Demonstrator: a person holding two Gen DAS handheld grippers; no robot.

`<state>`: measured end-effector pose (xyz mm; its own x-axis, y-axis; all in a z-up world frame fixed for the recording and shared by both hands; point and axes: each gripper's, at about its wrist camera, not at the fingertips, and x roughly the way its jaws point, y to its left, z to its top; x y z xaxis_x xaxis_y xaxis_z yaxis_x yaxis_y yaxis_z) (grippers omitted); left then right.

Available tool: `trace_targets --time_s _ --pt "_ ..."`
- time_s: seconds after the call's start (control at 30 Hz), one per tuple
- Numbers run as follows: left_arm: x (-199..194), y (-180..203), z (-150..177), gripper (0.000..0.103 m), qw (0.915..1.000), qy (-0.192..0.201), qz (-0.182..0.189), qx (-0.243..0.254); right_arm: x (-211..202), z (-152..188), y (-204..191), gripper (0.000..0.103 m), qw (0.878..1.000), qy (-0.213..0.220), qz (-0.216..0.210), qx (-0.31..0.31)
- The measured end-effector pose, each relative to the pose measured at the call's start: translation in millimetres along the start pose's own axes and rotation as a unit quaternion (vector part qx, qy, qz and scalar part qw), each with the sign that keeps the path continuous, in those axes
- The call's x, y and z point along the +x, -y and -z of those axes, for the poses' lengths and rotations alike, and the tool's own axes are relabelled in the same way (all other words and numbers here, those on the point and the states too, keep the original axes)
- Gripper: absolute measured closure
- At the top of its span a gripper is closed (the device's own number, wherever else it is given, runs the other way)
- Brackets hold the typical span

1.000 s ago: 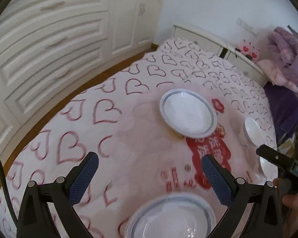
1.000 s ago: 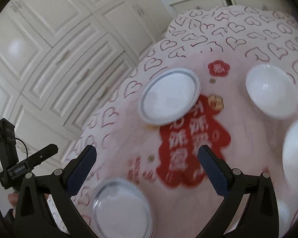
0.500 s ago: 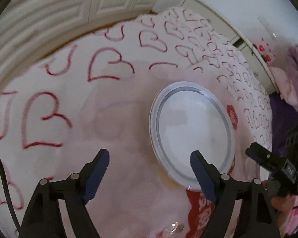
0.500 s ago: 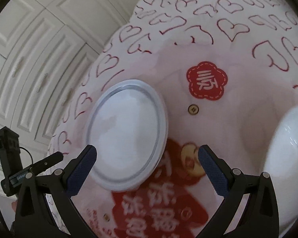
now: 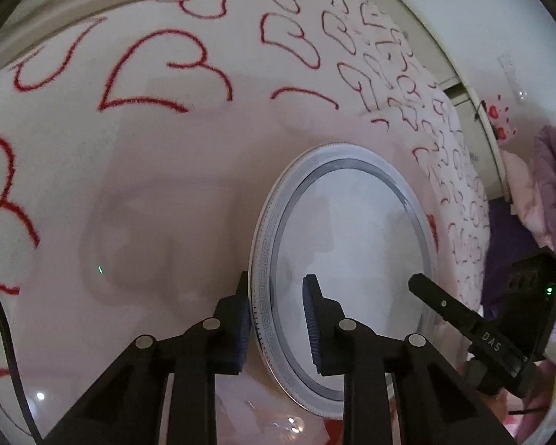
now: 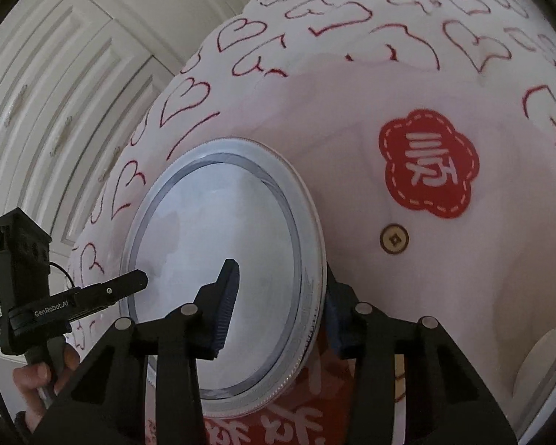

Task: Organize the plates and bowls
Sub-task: 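Grip the plate rim with the right gripper while the left gripper grips a rim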

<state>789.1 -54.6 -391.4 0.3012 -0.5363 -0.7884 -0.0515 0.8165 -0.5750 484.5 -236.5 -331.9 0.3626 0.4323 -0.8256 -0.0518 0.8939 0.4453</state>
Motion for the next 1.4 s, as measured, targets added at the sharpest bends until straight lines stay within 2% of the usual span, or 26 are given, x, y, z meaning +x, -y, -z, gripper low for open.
trace_targets --time_s 0.1,0.17,0.27,0.4,0.5,0.73,0.83,1.07,1.2,1.4 --pt "2.4 -7.9 -7.4 0.086 0.9999 0.012 0.007 -0.008 -2.7 2.5 4.5 0.083 1.000 0.004 0.005 0.002" --pt "3.2 -11.8 -11.6 0.088 0.9997 0.016 0.009 -0.014 -4.7 5.4 5.5 0.086 1.000 0.006 -0.001 0.002" --pt "-2.6 -13.3 -10.3 0.088 0.9997 0.025 0.000 -0.004 -7.7 13.1 -1.3 0.086 1.000 0.014 0.002 -0.011" --pt "-17.9 -15.9 -5.0 0.088 0.9992 0.038 0.009 -0.009 -17.0 23.6 -13.0 0.086 0.999 0.028 0.005 -0.021" --pt "-34.4 -13.6 10.6 0.088 0.9985 0.053 0.007 -0.005 -25.7 35.1 -22.2 0.085 0.999 0.031 0.006 -0.029" --pt "-57.3 -4.2 37.8 0.088 0.9985 0.054 -0.004 0.011 -59.6 72.6 -40.3 0.085 0.998 0.052 -0.005 -0.036" --pt "-83.0 1.3 70.1 0.088 0.9982 0.057 -0.007 0.017 -82.6 94.0 -53.3 0.085 0.997 0.058 -0.009 -0.046" --pt "-173.8 -4.4 167.9 0.088 0.9966 0.076 -0.018 0.026 -127.8 146.6 -83.3 0.085 0.996 0.057 -0.019 -0.071" --pt "-213.5 -13.5 214.8 0.088 0.9965 0.081 -0.015 0.015 -143.6 179.6 -94.5 0.085 0.995 0.052 -0.025 -0.078" --pt "-261.4 -28.6 283.6 0.088 0.9957 0.086 -0.030 0.012 -152.4 230.8 -110.9 0.084 0.994 0.032 -0.032 -0.095"
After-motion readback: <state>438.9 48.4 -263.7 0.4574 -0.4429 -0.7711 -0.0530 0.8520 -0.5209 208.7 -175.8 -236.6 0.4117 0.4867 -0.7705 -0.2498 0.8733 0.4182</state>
